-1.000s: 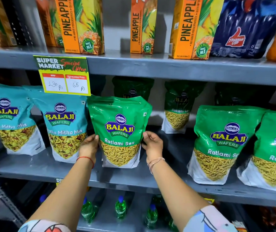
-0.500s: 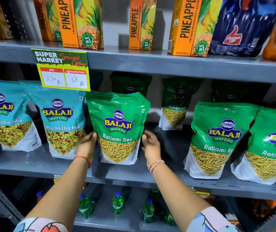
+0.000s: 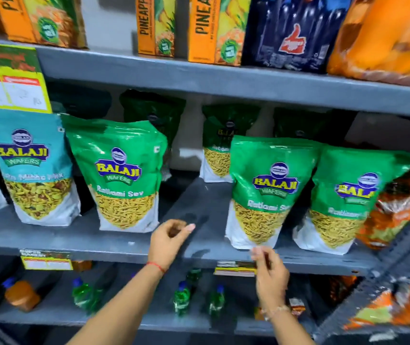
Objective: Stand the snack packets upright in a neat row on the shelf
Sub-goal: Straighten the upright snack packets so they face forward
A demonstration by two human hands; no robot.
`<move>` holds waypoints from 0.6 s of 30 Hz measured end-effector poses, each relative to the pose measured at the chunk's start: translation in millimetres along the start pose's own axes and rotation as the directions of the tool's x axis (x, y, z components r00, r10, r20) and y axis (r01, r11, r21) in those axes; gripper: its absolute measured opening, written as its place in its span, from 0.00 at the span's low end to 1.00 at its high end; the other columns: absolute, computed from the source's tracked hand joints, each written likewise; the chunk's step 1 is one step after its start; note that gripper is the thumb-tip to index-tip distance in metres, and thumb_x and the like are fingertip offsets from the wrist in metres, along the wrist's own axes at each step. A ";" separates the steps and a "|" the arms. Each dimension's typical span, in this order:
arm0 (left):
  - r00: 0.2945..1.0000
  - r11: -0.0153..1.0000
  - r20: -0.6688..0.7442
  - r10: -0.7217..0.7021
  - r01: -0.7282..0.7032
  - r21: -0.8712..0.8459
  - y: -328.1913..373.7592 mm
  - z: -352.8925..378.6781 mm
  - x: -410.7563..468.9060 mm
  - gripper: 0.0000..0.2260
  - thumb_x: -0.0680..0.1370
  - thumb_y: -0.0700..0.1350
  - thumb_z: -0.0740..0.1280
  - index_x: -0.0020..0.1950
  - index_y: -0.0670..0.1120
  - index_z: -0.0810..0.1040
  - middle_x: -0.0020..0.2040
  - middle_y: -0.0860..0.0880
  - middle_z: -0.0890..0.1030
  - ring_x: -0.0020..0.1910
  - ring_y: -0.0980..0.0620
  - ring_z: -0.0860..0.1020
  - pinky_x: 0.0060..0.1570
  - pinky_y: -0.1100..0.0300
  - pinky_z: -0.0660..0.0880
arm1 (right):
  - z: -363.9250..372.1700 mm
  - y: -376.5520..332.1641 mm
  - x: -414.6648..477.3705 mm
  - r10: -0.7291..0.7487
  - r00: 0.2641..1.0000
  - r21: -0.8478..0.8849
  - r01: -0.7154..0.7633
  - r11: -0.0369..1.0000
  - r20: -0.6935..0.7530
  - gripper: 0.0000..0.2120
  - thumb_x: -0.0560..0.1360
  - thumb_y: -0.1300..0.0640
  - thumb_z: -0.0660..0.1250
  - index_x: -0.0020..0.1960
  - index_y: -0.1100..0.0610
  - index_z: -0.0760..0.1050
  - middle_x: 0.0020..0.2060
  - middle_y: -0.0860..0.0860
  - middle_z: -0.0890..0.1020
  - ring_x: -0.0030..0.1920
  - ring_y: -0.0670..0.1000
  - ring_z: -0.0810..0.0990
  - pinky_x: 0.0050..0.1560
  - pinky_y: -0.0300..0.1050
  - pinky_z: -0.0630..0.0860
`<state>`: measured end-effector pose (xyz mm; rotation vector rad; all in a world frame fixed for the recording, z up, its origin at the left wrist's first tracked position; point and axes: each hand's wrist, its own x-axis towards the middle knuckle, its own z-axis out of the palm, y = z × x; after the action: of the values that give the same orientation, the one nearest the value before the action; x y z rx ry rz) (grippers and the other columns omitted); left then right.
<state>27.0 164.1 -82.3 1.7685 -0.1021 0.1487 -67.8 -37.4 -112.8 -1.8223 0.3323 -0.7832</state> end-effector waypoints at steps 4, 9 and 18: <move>0.954 0.994 0.279 -0.109 0.110 0.012 13.2 57.9 8.4 0.33 0.67 0.37 0.75 0.69 0.40 0.67 0.63 0.47 0.73 0.58 0.49 0.75 0.55 0.67 0.73 | -49.0 4.8 52.7 0.153 0.982 0.163 -0.169 0.972 0.110 0.20 0.72 0.64 0.67 0.62 0.53 0.68 0.55 0.56 0.76 0.52 0.49 0.75 0.51 0.33 0.72; 0.875 0.984 0.451 -0.176 0.152 0.088 23.1 95.3 16.0 0.54 0.54 0.53 0.78 0.75 0.44 0.56 0.74 0.46 0.66 0.72 0.47 0.65 0.72 0.50 0.63 | -56.8 13.9 105.1 0.152 0.892 0.121 -0.223 0.967 0.425 0.36 0.66 0.73 0.69 0.70 0.61 0.57 0.63 0.54 0.69 0.63 0.51 0.67 0.67 0.48 0.62; 0.873 0.969 0.423 -0.241 0.239 0.059 21.5 91.3 22.7 0.42 0.55 0.47 0.78 0.67 0.45 0.67 0.65 0.44 0.76 0.64 0.45 0.74 0.67 0.47 0.68 | -26.1 25.6 121.6 0.237 0.789 0.040 -0.314 0.949 0.567 0.38 0.68 0.64 0.72 0.71 0.60 0.56 0.71 0.57 0.64 0.71 0.56 0.62 0.72 0.58 0.60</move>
<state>50.2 70.6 -75.9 1.7774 -0.1974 -0.4260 9.3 -135.2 -87.6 -1.7342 0.1508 -0.0436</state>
